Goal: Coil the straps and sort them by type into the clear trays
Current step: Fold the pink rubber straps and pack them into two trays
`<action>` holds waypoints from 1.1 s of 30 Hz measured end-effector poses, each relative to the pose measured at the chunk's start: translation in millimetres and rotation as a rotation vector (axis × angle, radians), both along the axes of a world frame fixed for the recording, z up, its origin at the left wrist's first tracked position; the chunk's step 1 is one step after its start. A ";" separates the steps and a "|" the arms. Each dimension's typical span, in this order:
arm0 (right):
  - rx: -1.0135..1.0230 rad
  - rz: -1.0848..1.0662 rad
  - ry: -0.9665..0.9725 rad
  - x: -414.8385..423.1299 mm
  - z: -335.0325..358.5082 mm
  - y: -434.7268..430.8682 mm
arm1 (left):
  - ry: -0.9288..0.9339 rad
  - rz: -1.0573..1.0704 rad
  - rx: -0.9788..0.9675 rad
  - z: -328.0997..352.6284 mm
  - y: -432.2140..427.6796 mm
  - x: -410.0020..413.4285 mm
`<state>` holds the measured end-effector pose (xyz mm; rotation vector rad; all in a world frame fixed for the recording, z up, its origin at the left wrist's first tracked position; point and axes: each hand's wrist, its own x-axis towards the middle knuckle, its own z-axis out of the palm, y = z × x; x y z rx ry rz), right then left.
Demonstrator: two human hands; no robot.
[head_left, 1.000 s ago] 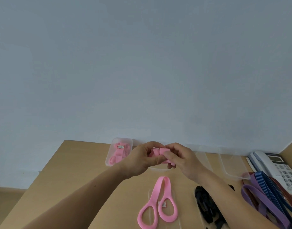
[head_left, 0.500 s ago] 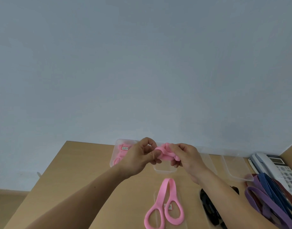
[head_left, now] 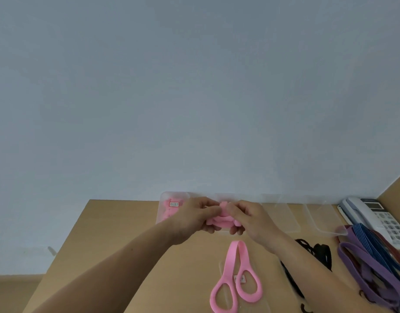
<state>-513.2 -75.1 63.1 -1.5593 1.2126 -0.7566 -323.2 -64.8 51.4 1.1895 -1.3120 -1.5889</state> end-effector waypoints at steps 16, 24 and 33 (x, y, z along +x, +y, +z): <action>-0.936 0.267 0.651 -29.5 -66.6 -29.0 | 0.044 0.060 0.296 -58.1 -34.3 -26.4; -0.852 0.250 0.603 -47.6 -100.3 -93.3 | -0.052 0.204 0.340 -84.8 -87.1 -54.6; -0.730 0.351 0.720 -51.9 -138.1 -165.3 | -0.790 0.250 0.174 -136.9 -131.8 -51.3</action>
